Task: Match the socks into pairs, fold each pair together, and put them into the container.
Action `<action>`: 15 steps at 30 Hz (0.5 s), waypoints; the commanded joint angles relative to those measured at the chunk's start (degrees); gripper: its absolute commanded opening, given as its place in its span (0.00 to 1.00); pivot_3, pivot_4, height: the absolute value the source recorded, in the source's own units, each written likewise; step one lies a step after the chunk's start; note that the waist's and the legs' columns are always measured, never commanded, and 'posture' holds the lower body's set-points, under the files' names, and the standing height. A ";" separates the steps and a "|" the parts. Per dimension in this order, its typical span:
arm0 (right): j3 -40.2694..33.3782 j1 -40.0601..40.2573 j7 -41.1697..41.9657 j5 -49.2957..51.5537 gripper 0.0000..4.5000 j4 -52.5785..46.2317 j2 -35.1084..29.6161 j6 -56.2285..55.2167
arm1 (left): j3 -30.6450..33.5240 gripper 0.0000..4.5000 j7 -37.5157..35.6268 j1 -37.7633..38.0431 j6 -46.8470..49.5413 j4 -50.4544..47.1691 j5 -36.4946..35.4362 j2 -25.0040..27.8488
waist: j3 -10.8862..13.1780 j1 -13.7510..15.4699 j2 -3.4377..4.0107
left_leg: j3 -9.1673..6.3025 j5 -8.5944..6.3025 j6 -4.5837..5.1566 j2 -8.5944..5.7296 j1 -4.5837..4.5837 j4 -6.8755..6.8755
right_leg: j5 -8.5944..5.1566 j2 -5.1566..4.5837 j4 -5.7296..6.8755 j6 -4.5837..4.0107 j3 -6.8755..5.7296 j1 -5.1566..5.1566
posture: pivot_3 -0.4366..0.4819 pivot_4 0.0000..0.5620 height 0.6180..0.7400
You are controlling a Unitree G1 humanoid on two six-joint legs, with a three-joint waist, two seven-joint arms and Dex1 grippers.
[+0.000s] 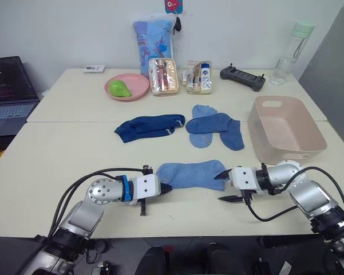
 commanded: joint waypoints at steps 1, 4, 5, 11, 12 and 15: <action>-1.38 -0.44 -0.46 -1.01 0.64 1.10 -0.39 -0.96 | 0.51 0.00 0.96 0.16 1.79 1.69 0.76 0.07 | 0.00 0.00 0.00 | 0.00 0.00 0.00 0.00 0.00 0.00 | 0.00 0.00 0.00 0.00 0.00 0.00 | 0.48 0.27 1.00; -1.16 -0.45 -0.36 -0.94 0.45 2.10 0.11 -1.81 | 0.58 0.00 0.93 0.30 1.86 1.45 0.43 0.09 | 0.00 0.00 0.00 | 0.01 0.00 0.00 0.00 0.00 0.00 | 0.00 0.00 0.00 0.00 0.01 0.00 | 0.48 0.27 1.00; -1.17 -0.58 -0.51 -0.97 0.38 2.61 0.35 -2.54 | 0.65 0.00 0.98 0.29 1.75 1.44 0.33 0.05 | 0.00 -0.01 0.00 | 0.01 0.00 0.00 0.00 0.00 0.00 | 0.00 0.00 0.00 0.00 0.01 0.00 | 0.48 0.27 1.00; -1.65 -2.33 -0.33 -0.35 0.01 3.98 1.49 -3.96 | 1.08 0.00 1.29 -0.13 1.50 1.62 -0.03 0.07 | 0.00 -0.01 0.00 | 0.01 0.00 0.00 0.01 0.00 0.00 | 0.00 0.00 0.00 0.00 0.01 -0.01 | 0.48 0.27 1.00; -1.84 -2.74 -0.30 0.07 0.01 3.90 1.81 -3.48 | 1.13 0.00 1.25 -0.11 1.32 1.71 -0.10 0.14 | 0.00 -0.01 0.00 | 0.01 0.00 0.00 0.01 0.00 0.00 | 0.00 0.00 0.00 0.00 0.01 -0.01 | 0.48 0.27 1.00; -1.96 -3.48 -0.05 0.66 0.01 3.46 2.25 -2.53 | 1.29 0.00 1.16 -0.11 0.62 1.94 -0.35 0.27 | 0.00 -0.01 0.00 | 0.00 0.00 0.00 0.01 0.00 -0.02 | 0.00 0.00 0.00 0.00 -0.01 -0.02 | 0.48 0.27 1.00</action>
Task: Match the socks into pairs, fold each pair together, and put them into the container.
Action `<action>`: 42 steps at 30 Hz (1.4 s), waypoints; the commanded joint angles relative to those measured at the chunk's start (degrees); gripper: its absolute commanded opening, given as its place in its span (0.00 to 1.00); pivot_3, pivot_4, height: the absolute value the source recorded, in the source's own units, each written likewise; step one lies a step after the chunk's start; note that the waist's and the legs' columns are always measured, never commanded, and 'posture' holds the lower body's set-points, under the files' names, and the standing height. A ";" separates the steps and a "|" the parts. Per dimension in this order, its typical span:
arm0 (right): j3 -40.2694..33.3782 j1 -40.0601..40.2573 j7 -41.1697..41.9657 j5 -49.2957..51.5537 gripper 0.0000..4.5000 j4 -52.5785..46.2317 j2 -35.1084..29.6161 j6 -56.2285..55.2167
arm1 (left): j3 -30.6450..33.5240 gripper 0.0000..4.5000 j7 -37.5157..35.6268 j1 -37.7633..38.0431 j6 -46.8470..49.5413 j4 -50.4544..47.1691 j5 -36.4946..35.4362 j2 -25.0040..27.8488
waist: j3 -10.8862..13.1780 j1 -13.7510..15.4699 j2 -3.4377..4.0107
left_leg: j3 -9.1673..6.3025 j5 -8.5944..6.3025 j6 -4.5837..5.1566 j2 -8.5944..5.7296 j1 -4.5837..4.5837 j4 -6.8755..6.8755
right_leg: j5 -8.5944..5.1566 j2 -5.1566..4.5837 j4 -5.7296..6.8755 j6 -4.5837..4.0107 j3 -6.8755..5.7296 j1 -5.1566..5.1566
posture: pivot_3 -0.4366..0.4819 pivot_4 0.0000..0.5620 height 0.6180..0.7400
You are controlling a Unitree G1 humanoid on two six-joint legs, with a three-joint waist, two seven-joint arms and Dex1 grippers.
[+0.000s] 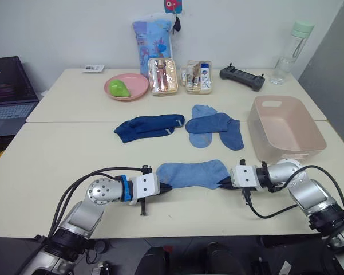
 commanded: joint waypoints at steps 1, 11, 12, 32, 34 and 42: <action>-1.80 -1.55 0.48 1.36 0.01 -1.85 0.48 1.55 | 1.62 0.00 1.07 0.01 0.22 1.21 0.09 0.25 | 0.00 0.00 0.00 | 0.00 0.00 0.00 0.00 -0.01 -0.01 | 0.00 0.00 0.00 0.00 0.01 -0.01 | 0.48 0.27 1.00; -5.36 -1.32 6.53 13.60 0.01 -14.78 -2.00 19.88 | 9.59 0.00 -0.44 3.94 8.27 -13.67 -9.90 4.22 | 0.10 -0.19 -0.01 | -0.03 0.00 -0.01 0.06 -0.19 -0.07 | -0.04 0.00 0.00 -0.05 -0.03 -0.21 | 0.48 0.27 1.00; -5.73 -1.47 8.04 16.16 0.01 -16.98 -3.06 23.67 | 11.22 0.00 -1.08 5.08 10.27 -16.33 -12.15 5.29 | 0.14 -0.20 -0.01 | -0.03 0.00 -0.01 0.06 -0.20 -0.07 | -0.04 0.00 -0.01 -0.05 -0.03 -0.22 | 0.48 0.27 1.00; -2.52 -2.98 3.61 24.13 0.01 -18.46 -2.82 41.85 | 12.20 0.00 1.38 8.77 40.60 -25.76 -30.54 12.80 | 0.53 -0.33 -0.23 | -0.09 -0.01 -0.01 0.03 -0.20 -0.10 | -0.22 0.02 -0.02 -0.20 -0.11 -0.20 | 0.48 0.27 1.00; -2.05 -4.25 3.65 22.51 0.01 -15.73 -1.64 40.48 | 11.89 0.00 0.80 6.88 40.26 -25.16 -29.93 11.68 | 0.72 -0.38 -0.47 | -0.09 -0.01 -0.01 0.05 -0.23 -0.09 | -0.21 0.03 0.02 -0.21 -0.11 -0.26 | 0.48 0.27 1.00; -1.25 -6.50 5.35 20.02 0.01 -11.08 0.55 38.28 | 13.59 0.00 -1.69 3.65 38.41 -22.90 -28.73 12.14 | 0.72 -0.43 -0.46 | -0.18 -0.03 -0.05 0.10 -0.75 -0.09 | -0.26 0.01 -0.03 -0.20 -0.17 -0.71 | 0.48 0.27 1.00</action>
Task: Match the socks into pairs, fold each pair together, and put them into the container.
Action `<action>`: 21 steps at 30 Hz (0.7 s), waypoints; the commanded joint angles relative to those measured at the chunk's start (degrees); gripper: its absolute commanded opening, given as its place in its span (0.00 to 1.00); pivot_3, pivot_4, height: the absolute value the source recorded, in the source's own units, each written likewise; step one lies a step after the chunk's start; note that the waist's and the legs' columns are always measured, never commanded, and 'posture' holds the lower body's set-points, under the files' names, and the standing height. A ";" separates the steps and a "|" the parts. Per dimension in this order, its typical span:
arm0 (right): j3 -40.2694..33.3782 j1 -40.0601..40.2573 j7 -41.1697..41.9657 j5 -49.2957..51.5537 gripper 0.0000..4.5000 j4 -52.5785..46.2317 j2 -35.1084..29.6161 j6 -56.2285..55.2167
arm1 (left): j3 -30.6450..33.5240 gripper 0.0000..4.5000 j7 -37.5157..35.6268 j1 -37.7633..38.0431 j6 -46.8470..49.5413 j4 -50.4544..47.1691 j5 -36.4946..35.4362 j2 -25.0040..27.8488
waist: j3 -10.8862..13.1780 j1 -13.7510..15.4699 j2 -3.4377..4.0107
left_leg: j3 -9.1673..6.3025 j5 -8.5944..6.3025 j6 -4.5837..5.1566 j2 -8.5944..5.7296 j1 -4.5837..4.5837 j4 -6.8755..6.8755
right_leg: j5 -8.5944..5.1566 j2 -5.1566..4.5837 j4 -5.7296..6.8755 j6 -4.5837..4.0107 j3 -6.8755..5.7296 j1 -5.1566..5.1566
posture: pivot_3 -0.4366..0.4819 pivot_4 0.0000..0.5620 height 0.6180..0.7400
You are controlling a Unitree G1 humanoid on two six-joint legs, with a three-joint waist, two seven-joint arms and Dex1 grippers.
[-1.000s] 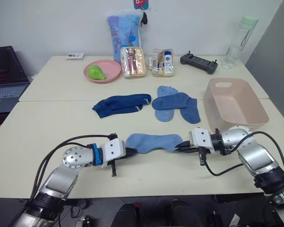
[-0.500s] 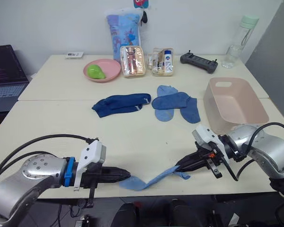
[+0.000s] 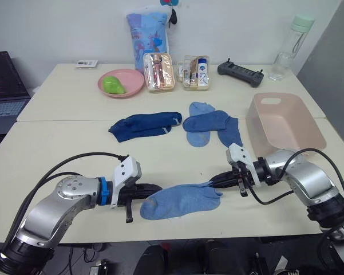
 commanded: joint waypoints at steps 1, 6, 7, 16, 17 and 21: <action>-0.47 -1.27 1.04 -0.67 0.00 0.43 0.40 -1.49 | 2.93 0.09 -0.43 -2.34 -2.64 2.54 1.35 0.44 | 0.00 0.04 0.00 | 0.01 0.00 0.00 -0.02 -0.12 0.05 | 0.01 -0.01 0.06 0.00 0.02 -0.13 | 0.48 0.27 1.00; -0.91 -1.27 0.51 -1.63 0.00 1.73 1.03 -2.27 | 4.21 0.42 -0.59 -4.92 -5.93 8.24 3.78 -0.30 | 0.00 0.05 0.00 | 0.02 0.01 0.00 -0.05 -0.15 0.08 | 0.02 -0.02 0.26 -0.01 0.03 -0.27 | 0.48 0.27 1.00; -1.21 -1.55 0.05 -1.85 0.00 2.31 1.34 -2.31 | 4.41 0.48 -0.83 -5.41 -5.82 8.62 3.56 -0.40 | 0.00 0.04 0.00 | 0.03 0.01 0.00 -0.05 -0.17 0.08 | 0.02 -0.02 0.29 -0.01 0.04 -0.31 | 0.48 0.27 1.00; -3.50 -2.87 -4.28 -6.80 0.24 9.41 2.42 -8.48 | 2.65 1.00 -0.37 -2.47 -7.13 6.23 4.37 -2.20 | 0.00 -0.03 0.00 | 0.11 0.01 -0.01 -0.05 -0.27 0.08 | 0.02 -0.03 0.36 -0.01 0.09 -0.47 | 0.48 0.27 1.00; -4.21 -3.11 -4.39 -6.66 0.31 9.82 2.21 -8.60 | 2.71 1.00 -0.15 -1.90 -7.14 5.85 4.43 -2.46 | 0.00 -0.03 0.00 | 0.11 0.01 -0.01 -0.05 -0.27 0.09 | 0.02 -0.03 0.36 -0.01 0.10 -0.47 | 0.48 0.27 1.00; -7.27 -3.04 -2.54 -3.77 0.64 8.20 0.71 -5.36 | 3.47 1.00 1.34 1.77 -5.83 4.19 4.73 -2.65 | 0.00 -0.02 0.00 | 0.11 0.01 -0.01 -0.05 -0.27 0.08 | 0.02 -0.03 0.37 -0.02 0.10 -0.48 | 0.48 0.27 1.00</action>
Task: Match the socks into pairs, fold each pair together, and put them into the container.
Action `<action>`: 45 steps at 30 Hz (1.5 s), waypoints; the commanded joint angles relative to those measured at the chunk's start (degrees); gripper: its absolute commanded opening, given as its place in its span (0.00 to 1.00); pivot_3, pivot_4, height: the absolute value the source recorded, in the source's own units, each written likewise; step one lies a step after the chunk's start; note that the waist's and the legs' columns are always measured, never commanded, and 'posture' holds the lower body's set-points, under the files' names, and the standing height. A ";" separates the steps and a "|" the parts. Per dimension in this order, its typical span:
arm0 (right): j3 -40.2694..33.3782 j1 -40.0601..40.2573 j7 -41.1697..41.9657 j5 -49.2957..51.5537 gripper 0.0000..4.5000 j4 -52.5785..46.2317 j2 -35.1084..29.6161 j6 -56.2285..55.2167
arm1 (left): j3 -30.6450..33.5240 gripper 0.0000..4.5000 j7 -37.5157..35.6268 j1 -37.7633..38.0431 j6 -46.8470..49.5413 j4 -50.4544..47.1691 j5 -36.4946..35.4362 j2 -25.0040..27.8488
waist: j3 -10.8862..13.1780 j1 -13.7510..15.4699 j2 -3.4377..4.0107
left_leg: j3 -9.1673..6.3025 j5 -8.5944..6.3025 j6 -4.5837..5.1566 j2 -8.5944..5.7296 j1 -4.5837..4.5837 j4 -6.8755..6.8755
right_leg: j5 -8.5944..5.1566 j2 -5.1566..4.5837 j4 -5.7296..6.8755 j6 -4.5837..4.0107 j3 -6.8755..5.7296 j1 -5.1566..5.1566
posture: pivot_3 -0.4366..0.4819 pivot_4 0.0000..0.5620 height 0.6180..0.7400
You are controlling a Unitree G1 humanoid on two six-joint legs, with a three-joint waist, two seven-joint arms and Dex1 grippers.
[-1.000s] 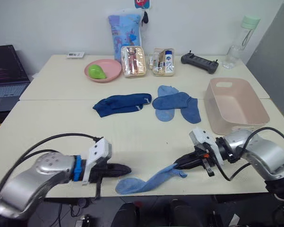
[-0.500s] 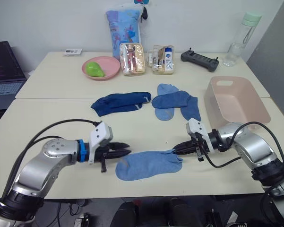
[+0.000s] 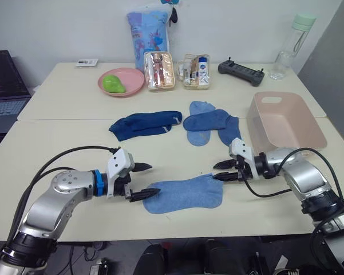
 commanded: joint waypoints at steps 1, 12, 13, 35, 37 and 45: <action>-4.25 -0.81 2.42 4.14 0.71 -3.50 -2.05 3.70 | 1.42 1.00 2.05 2.75 0.73 -2.94 0.63 0.07 | 0.00 0.00 0.00 | -0.01 0.00 0.00 0.00 0.00 0.00 | 0.00 0.00 0.00 0.00 -0.01 0.00 | 0.48 0.27 1.00; -2.80 5.46 -0.07 3.52 0.72 -7.18 -2.21 6.54 | 0.73 0.86 7.25 7.69 2.43 -2.71 1.99 -2.44 | -0.01 0.10 0.01 | 0.00 0.00 0.01 0.01 0.03 0.04 | 0.03 0.00 0.03 -0.03 0.00 0.05 | 0.48 0.27 1.00; -2.43 5.71 -0.40 2.93 0.72 -7.01 -1.81 6.00 | 0.57 0.79 7.25 7.69 2.15 -2.51 2.38 -2.41 | -0.01 0.09 0.01 | 0.00 0.00 0.01 0.01 0.04 0.04 | 0.03 0.00 0.04 -0.03 -0.01 0.05 | 0.48 0.27 1.00; -3.61 10.88 -2.57 6.90 0.00 -15.35 0.13 11.40 | 3.66 0.01 6.64 5.02 1.94 1.33 2.61 -1.27 | -0.01 0.03 0.00 | -0.02 0.01 0.00 0.01 0.04 0.04 | 0.04 0.00 0.05 -0.04 -0.03 0.04 | 0.48 0.27 1.00; -3.49 10.99 -3.04 6.56 0.00 -15.43 0.03 11.15 | 3.41 0.01 6.33 4.66 1.85 1.78 2.92 -1.29 | -0.01 0.05 0.01 | -0.01 0.01 0.00 0.01 0.03 0.04 | 0.04 0.00 0.05 -0.03 -0.02 0.04 | 0.48 0.27 1.00; -4.24 11.09 -4.16 4.28 0.30 -12.63 -1.44 7.09 | 4.41 0.27 5.94 4.86 0.92 1.58 3.36 -1.64 | -0.01 0.04 0.00 | -0.01 0.01 0.00 0.00 0.03 0.04 | 0.04 0.00 0.04 -0.04 -0.02 0.03 | 0.48 0.27 1.00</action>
